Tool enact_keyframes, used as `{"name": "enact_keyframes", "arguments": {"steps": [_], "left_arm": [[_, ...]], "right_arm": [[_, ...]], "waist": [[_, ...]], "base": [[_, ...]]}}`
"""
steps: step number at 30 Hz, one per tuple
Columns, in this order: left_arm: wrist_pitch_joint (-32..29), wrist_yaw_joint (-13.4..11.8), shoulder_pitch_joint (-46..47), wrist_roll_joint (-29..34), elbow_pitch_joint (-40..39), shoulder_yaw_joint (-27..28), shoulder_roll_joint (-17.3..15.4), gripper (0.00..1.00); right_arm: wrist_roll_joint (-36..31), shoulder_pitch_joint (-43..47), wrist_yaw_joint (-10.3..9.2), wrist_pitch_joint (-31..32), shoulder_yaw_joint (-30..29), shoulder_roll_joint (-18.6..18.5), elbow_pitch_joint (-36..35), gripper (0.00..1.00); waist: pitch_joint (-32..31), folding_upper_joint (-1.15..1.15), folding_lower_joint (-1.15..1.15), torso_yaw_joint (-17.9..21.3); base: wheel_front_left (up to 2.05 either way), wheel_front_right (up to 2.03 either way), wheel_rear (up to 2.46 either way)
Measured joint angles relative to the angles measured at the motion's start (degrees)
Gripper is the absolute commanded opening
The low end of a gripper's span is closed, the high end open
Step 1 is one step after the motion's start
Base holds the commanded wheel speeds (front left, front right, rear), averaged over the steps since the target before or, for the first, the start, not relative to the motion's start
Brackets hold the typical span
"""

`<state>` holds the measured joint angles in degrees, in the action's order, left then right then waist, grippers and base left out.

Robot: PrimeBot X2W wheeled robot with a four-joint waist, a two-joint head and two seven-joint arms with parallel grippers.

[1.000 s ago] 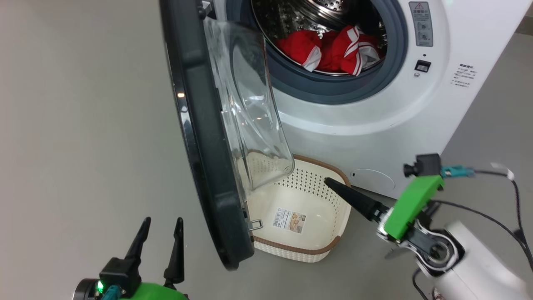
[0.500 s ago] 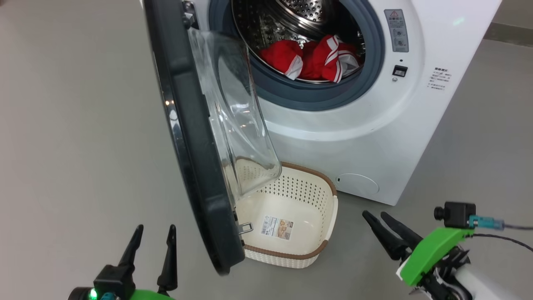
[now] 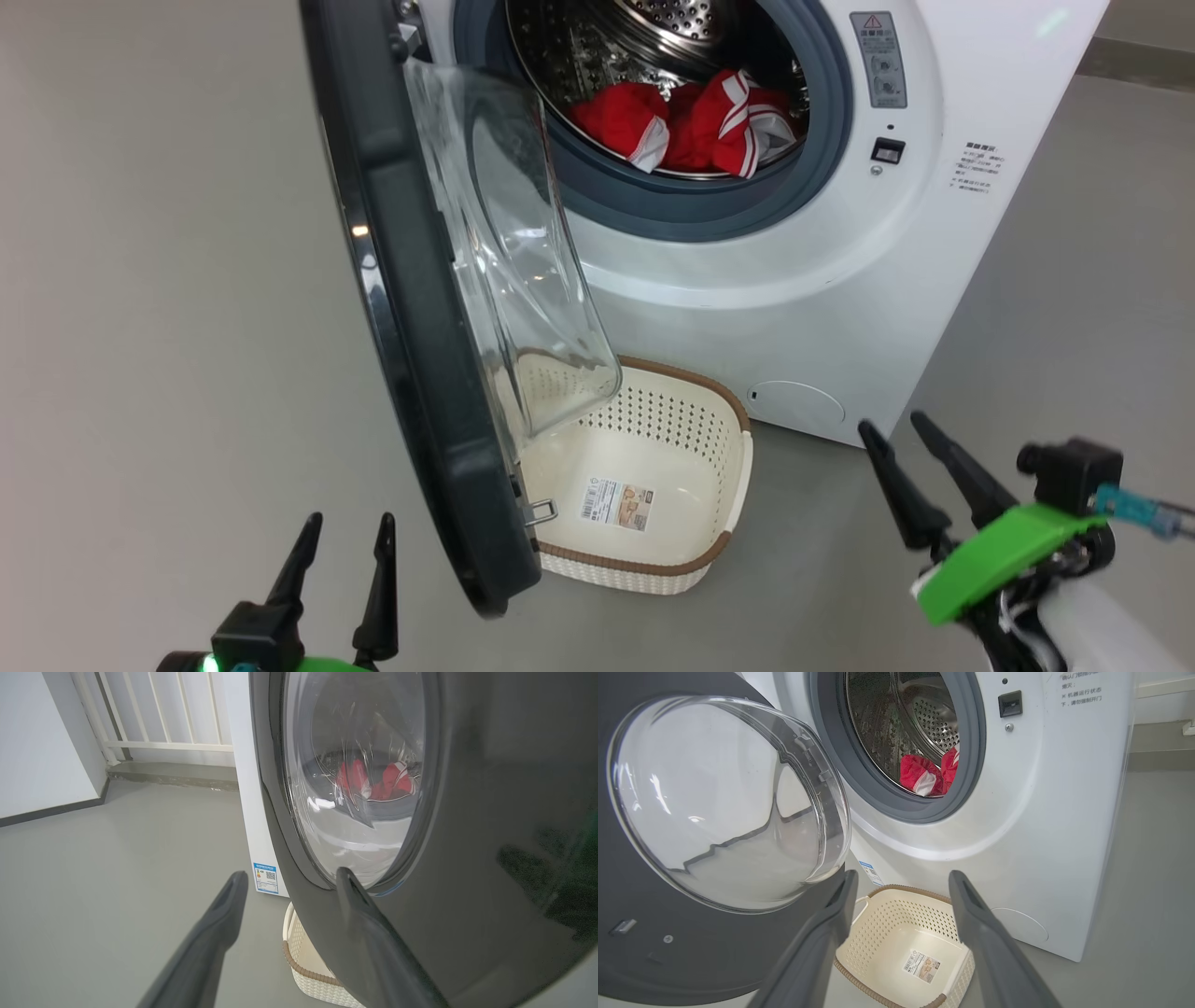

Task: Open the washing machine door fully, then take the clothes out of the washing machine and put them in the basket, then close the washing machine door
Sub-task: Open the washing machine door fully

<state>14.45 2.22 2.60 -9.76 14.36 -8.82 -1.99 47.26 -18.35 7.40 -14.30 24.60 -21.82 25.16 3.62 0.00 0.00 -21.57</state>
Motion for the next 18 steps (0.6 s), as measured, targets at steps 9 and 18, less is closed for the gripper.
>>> {"name": "enact_keyframes", "arguments": {"steps": [9,18], "left_arm": [[0.00,-0.01,0.00,-0.01,-0.04,-0.03,0.01,1.00],[0.00,-0.23,-0.03,-0.76,-0.03,-0.27,0.00,1.00]], "right_arm": [[-16.34,8.90,0.00,0.00,-13.34,6.21,-4.50,1.00],[-20.28,13.72,0.00,0.00,-17.37,9.32,-4.26,1.00]], "waist": [[-0.30,0.00,0.00,-0.70],[-0.43,0.00,0.00,-1.08]], "base": [[0.00,0.00,0.00],[0.00,0.00,0.00]]}}
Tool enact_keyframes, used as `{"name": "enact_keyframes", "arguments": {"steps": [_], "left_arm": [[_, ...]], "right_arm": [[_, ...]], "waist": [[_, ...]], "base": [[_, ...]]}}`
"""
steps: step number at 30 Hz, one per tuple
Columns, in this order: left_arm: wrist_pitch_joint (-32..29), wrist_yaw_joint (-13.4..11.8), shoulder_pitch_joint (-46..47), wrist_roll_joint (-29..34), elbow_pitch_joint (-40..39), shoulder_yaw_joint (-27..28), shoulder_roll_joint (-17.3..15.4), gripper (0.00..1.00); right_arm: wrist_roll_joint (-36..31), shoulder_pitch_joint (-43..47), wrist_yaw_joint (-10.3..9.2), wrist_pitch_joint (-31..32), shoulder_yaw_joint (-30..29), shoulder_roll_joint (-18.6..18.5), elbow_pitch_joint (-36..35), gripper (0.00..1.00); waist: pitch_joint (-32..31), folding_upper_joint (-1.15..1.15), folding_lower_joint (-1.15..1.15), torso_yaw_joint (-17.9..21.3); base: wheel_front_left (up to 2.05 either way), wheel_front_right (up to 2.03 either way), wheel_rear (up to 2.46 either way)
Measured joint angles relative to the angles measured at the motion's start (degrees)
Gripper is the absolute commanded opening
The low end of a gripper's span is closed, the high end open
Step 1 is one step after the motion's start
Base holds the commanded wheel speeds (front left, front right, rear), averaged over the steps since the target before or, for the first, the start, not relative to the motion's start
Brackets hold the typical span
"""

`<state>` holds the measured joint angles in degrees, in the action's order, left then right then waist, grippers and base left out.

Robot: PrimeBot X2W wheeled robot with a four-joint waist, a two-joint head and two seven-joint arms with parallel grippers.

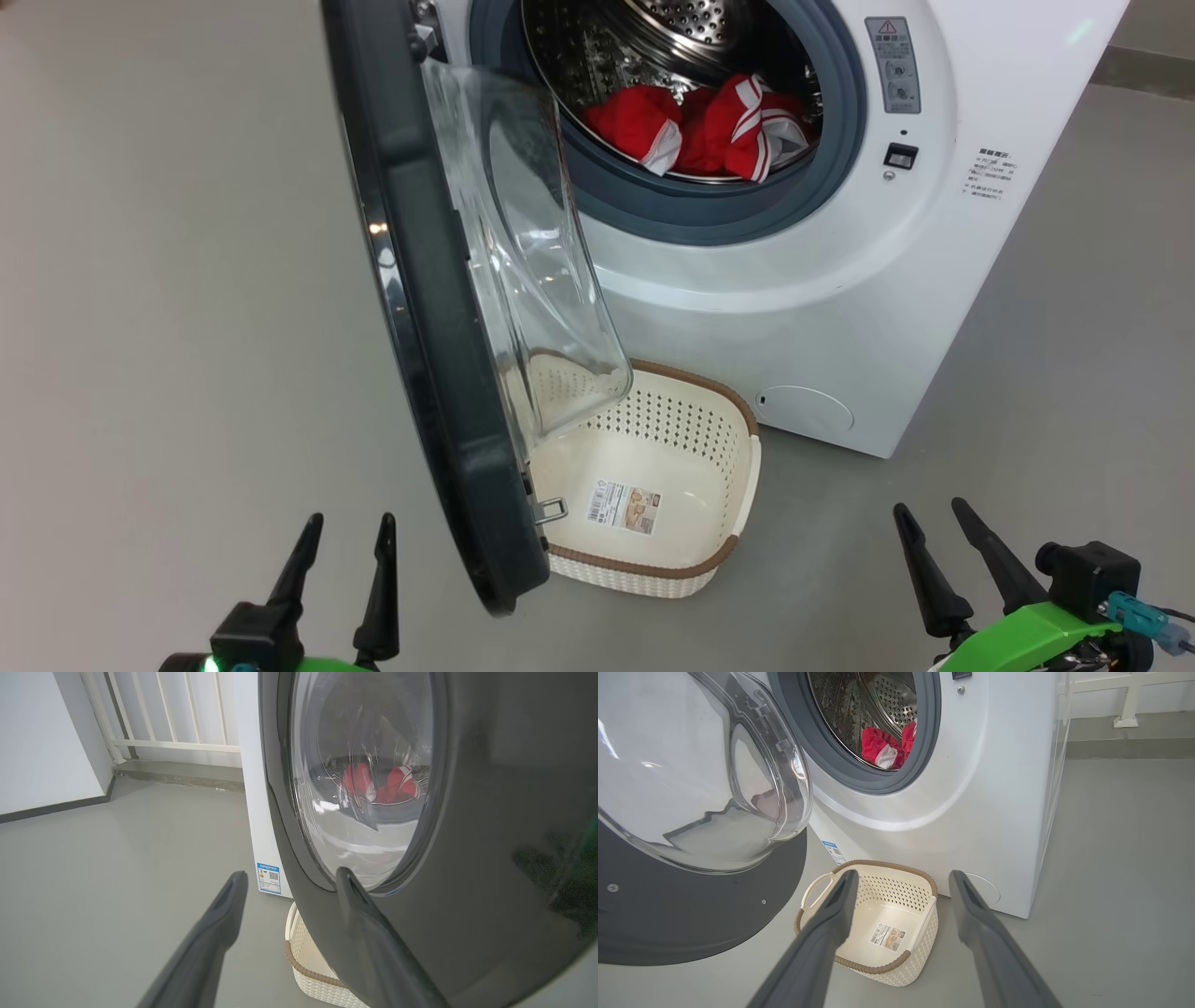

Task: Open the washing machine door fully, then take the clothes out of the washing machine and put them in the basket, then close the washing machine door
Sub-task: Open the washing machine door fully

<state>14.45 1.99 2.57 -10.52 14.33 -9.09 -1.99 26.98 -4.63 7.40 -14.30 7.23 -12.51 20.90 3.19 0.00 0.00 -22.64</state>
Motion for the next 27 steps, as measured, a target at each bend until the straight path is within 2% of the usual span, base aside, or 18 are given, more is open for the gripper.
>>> {"name": "enact_keyframes", "arguments": {"steps": [4,5,7,8,13,18,20,23,27], "left_arm": [[0.00,-0.22,0.00,-0.80,-0.08,-0.02,0.01,1.00],[0.00,-0.22,0.00,-1.41,-0.24,0.05,0.00,0.79],[0.00,-0.22,0.01,-2.59,-0.96,0.44,0.00,0.17],[0.00,-0.22,0.02,-2.98,-1.53,0.77,0.01,0.00],[0.01,-0.22,0.66,-4.56,-6.08,3.92,0.03,0.00],[0.03,0.36,3.54,-8.80,-14.39,7.10,0.00,0.00],[0.09,1.32,4.02,-11.39,-17.86,6.43,0.00,0.00],[0.26,1.38,4.02,-12.67,-22.64,3.87,0.00,0.00],[0.30,1.37,3.94,-10.82,-28.42,-1.25,-0.04,0.00]], "right_arm": [[-0.37,0.11,0.00,0.00,-0.66,0.19,0.10,1.00],[-0.37,0.11,0.00,0.00,-0.71,0.27,0.11,1.00],[-0.63,0.12,0.00,0.00,-0.73,0.48,0.18,1.00],[-0.64,0.13,0.00,0.00,-0.74,0.57,0.19,1.00],[-1.63,0.18,0.00,0.00,-0.86,0.75,0.15,1.00],[-1.65,0.21,0.00,0.00,-0.73,0.89,0.10,1.00],[-1.65,0.22,0.00,0.00,-0.74,0.90,0.07,1.00],[-1.62,0.23,0.00,0.00,-0.67,0.98,0.04,1.00],[-1.54,0.23,0.00,0.00,-0.51,0.98,0.03,1.00]], "waist": [[-0.16,0.00,0.00,-0.01],[-0.24,0.00,0.00,-0.01],[-0.42,0.00,0.00,-0.03],[-0.51,0.00,0.01,-0.06],[-0.85,0.00,0.00,-0.33],[-1.13,0.00,0.00,-0.47],[-1.27,0.00,0.00,-0.50],[-1.34,0.00,0.00,-0.47],[-1.32,0.00,0.00,-0.31]], "base": [[0.00,0.00,0.00],[0.00,0.00,0.00],[0.00,0.00,0.00],[0.00,0.00,0.00],[0.00,0.00,0.00],[0.00,0.00,0.00],[0.00,0.00,0.00],[0.00,0.00,0.00],[0.00,0.00,0.00]]}}
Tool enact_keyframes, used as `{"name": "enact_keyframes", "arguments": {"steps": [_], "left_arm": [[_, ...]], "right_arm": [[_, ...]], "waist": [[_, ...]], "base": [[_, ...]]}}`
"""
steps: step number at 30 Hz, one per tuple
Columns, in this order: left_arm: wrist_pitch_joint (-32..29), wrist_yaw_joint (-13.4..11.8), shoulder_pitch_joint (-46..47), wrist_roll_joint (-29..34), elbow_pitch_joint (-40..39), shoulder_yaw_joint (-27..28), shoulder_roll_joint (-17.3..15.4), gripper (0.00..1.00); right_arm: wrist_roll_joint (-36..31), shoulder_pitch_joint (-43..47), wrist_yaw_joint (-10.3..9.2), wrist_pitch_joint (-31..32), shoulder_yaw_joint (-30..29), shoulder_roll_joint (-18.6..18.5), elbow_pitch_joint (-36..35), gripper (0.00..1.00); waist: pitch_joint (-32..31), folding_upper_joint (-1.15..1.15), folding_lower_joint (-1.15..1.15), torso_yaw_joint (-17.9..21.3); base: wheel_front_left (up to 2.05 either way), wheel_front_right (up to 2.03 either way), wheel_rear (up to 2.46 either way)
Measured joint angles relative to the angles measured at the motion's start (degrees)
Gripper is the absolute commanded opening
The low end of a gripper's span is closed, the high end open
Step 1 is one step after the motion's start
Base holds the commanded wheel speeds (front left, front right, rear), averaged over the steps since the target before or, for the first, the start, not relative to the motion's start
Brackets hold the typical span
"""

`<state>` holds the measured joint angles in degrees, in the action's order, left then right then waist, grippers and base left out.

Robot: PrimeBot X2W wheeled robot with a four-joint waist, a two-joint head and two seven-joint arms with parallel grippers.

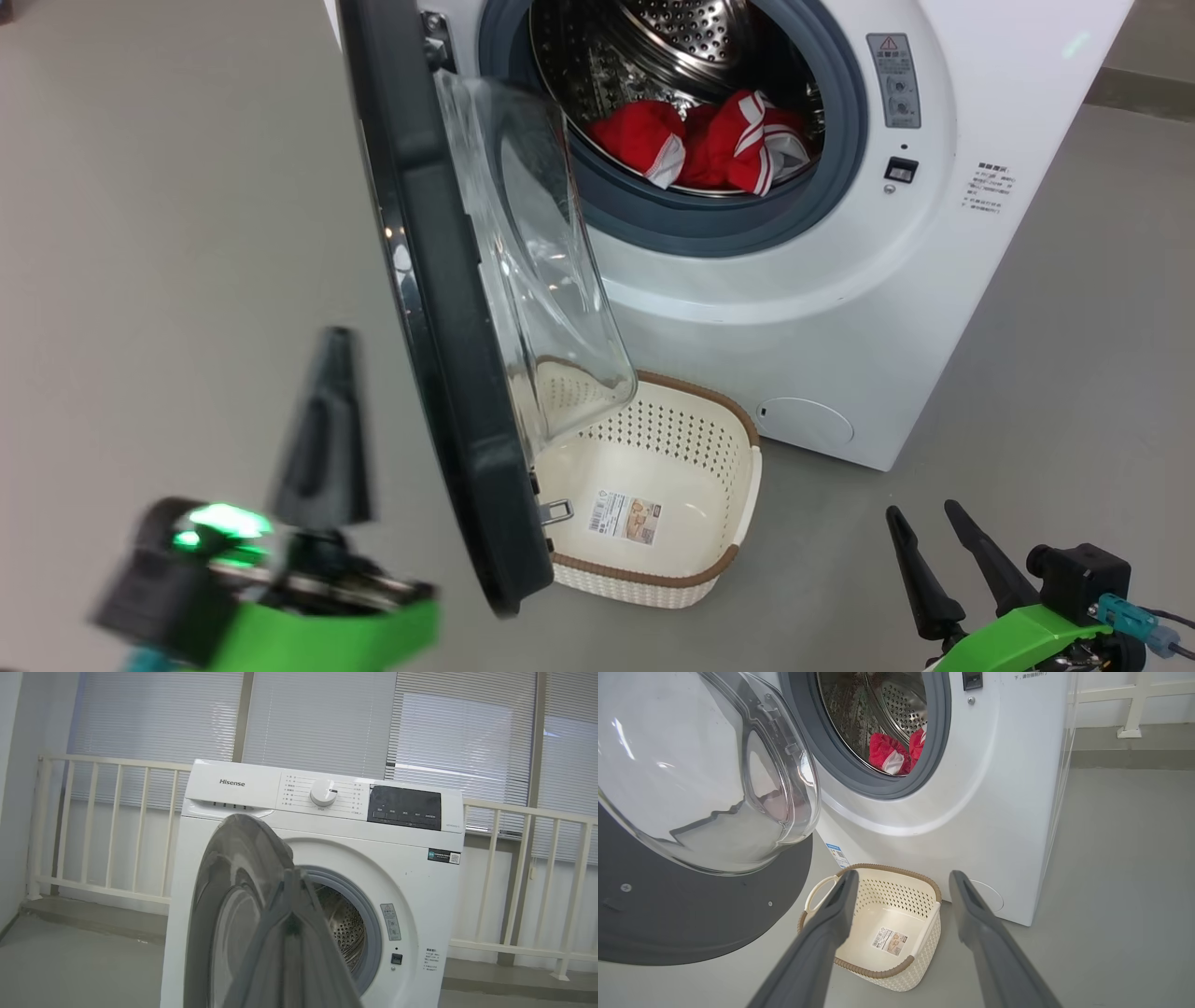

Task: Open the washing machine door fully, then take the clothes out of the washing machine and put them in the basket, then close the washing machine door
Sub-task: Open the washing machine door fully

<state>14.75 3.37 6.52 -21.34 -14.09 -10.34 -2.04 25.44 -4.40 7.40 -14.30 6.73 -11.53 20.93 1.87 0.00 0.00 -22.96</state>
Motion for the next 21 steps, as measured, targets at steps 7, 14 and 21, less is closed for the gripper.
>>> {"name": "enact_keyframes", "arguments": {"steps": [7,14,21], "left_arm": [[0.02,0.94,-2.32,3.41,2.05,-14.17,-0.18,0.00],[0.01,1.03,-3.56,2.04,12.09,-20.19,-0.46,0.00],[-0.04,0.47,-3.41,0.29,20.90,-21.02,-0.66,0.00]], "right_arm": [[0.25,0.00,0.00,0.00,0.87,-0.09,0.04,1.00],[0.42,-0.02,0.00,0.00,1.96,-0.12,0.10,1.00],[0.44,-0.03,0.00,0.00,2.07,-0.18,0.11,1.00]], "waist": [[0.41,0.00,0.00,0.21],[0.44,0.00,0.00,0.82],[0.93,0.00,0.00,1.02]], "base": [[0.00,0.00,0.00],[0.00,0.00,0.00],[0.00,0.00,0.00]]}}
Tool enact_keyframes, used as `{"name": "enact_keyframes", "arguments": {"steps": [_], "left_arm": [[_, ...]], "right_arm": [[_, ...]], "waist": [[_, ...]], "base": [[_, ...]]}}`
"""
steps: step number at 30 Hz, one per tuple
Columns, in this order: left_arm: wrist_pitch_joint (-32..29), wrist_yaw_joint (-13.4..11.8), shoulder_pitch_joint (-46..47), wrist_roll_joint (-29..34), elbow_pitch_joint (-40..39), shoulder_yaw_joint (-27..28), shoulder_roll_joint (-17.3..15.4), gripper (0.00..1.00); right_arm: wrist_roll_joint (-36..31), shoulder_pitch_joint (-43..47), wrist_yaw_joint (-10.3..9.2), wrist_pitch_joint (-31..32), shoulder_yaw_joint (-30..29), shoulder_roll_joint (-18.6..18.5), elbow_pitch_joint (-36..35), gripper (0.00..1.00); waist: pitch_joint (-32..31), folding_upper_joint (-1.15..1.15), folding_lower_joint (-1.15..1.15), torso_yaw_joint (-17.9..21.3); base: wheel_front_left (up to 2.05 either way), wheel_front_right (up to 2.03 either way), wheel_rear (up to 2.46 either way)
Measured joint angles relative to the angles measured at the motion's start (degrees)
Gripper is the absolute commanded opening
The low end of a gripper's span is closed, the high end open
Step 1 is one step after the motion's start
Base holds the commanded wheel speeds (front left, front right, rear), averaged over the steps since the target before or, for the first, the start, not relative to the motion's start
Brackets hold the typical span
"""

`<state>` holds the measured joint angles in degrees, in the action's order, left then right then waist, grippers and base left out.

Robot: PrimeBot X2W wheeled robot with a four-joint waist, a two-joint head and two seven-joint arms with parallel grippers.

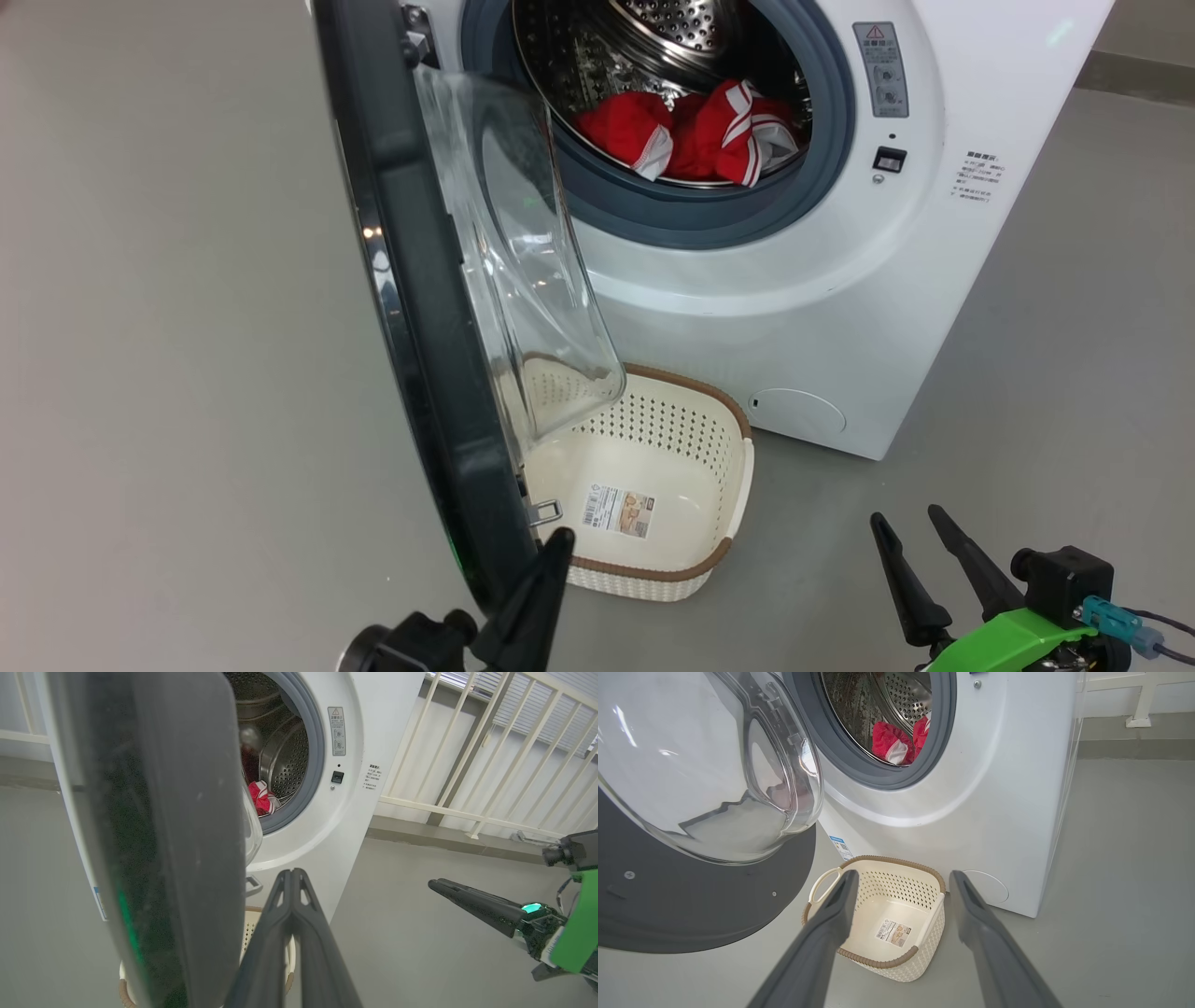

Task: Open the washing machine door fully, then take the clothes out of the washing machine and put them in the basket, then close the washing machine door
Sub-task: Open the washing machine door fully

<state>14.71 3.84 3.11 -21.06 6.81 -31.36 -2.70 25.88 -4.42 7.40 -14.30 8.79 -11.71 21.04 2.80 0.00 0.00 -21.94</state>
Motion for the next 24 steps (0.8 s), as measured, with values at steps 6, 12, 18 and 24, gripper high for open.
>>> {"name": "enact_keyframes", "arguments": {"steps": [6,12,18,24], "left_arm": [[0.00,-1.42,1.32,-2.24,1.70,1.09,0.19,0.00],[0.00,-2.14,1.33,-2.81,2.54,2.48,0.71,0.00],[0.00,-3.33,1.31,-2.65,2.59,5.69,0.80,0.00],[0.00,-4.32,0.90,-2.21,2.34,9.18,0.76,0.00]], "right_arm": [[0.94,0.00,0.00,0.00,-0.21,-0.05,0.00,1.00],[0.94,-0.03,0.00,0.00,-0.20,-0.02,0.00,1.00],[0.94,-0.10,0.00,0.00,0.11,-0.07,0.03,1.00],[0.94,-0.21,0.00,0.00,0.18,-0.09,0.09,1.00]], "waist": [[0.32,0.00,0.00,-0.21],[0.55,0.00,0.00,-0.58],[1.07,0.00,0.00,-1.22],[1.30,0.00,0.00,-1.88]], "base": [[0.00,0.00,0.00],[0.00,0.00,0.00],[0.00,0.00,0.00],[0.00,0.00,0.00]]}}
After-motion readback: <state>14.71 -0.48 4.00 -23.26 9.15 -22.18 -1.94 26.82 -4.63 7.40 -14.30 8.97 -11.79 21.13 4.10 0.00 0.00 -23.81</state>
